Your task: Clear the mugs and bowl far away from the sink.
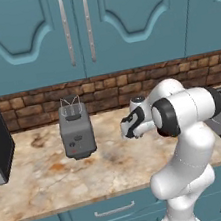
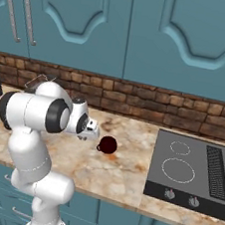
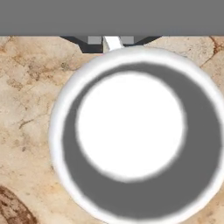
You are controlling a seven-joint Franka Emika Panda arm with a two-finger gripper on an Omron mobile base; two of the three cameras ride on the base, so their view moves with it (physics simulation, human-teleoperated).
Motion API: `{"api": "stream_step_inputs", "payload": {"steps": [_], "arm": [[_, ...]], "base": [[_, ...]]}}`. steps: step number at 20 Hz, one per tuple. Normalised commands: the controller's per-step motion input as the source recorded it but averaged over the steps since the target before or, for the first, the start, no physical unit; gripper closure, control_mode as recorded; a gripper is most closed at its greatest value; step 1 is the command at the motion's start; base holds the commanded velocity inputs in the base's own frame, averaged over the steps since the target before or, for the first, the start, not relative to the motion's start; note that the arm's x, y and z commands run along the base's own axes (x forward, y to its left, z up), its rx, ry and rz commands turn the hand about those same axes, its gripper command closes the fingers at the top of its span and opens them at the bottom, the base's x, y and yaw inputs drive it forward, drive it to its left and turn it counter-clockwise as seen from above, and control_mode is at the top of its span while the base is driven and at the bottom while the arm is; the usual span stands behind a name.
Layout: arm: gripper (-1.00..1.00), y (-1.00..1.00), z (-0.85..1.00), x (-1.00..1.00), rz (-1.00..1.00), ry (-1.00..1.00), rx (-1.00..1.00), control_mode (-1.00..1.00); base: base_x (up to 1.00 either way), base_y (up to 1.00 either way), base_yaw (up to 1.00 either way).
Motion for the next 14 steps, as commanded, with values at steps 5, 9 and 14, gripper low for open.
{"api": "stream_step_inputs", "payload": {"steps": [5,9,14], "arm": [[-1.0,0.11,-0.14,0.2,0.0,-0.01,0.0,-1.0],[-1.0,0.01,0.0,0.0,0.0,-0.09,0.0,-1.0],[-1.0,0.02,0.0,0.0,0.0,-0.05,0.0,-1.0]], "base": [[0.0,0.0,0.0],[0.0,0.0,0.0],[0.0,0.0,0.0]]}}
